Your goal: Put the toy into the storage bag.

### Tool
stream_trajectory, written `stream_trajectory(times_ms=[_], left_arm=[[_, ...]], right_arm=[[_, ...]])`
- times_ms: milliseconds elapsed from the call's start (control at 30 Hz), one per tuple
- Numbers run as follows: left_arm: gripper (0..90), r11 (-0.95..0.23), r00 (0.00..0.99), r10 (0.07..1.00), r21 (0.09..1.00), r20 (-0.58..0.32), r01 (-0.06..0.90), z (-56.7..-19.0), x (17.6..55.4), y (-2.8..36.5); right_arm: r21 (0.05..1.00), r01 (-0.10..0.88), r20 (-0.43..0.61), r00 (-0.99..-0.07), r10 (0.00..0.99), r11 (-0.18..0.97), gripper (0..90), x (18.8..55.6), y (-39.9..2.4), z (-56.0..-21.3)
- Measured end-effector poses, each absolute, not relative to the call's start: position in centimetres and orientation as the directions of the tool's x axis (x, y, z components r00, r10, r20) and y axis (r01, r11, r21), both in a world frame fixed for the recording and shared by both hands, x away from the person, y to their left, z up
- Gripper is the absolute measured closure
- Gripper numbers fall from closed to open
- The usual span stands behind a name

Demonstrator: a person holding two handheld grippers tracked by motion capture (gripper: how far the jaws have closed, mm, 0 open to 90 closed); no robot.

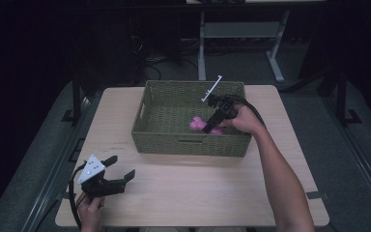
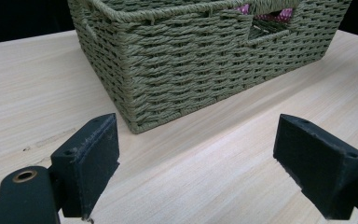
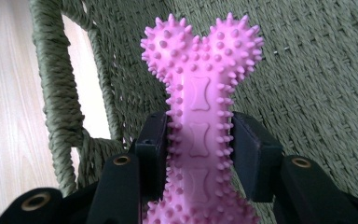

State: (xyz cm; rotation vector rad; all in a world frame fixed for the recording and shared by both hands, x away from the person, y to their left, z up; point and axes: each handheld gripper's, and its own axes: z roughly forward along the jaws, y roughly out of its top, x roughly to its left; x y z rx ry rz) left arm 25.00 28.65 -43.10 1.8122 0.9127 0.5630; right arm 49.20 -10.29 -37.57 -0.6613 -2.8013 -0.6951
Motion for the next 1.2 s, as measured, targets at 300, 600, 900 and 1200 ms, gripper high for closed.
stream_trajectory(times_ms=[300, 600, 900, 1200], left_arm=[[13.9, -0.227, 0.611, 0.792, 0.914, -0.028, 0.335, -43.1, 25.1, 28.5], [13.8, -0.223, 0.608, 0.793, 0.915, -0.030, 0.337, -43.1, 25.2, 28.5], [13.9, -0.229, 0.610, 0.792, 0.913, -0.027, 0.337, -43.1, 25.2, 28.4], [13.9, -0.234, 0.613, 0.790, 0.912, -0.023, 0.336, -43.1, 25.1, 28.3]], right_arm=[[0.445, 0.464, 0.291, -0.884, 0.367, 0.766, 62.7, 49.2, -10.6, -36.9], [0.423, 0.477, 0.281, -0.877, 0.389, 0.770, 58.9, 49.1, -11.0, -36.8], [0.412, 0.474, 0.276, -0.879, 0.389, 0.778, 56.6, 49.1, -11.0, -37.0], [0.422, 0.470, 0.267, -0.882, 0.389, 0.775, 51.5, 48.7, -10.9, -36.5]])
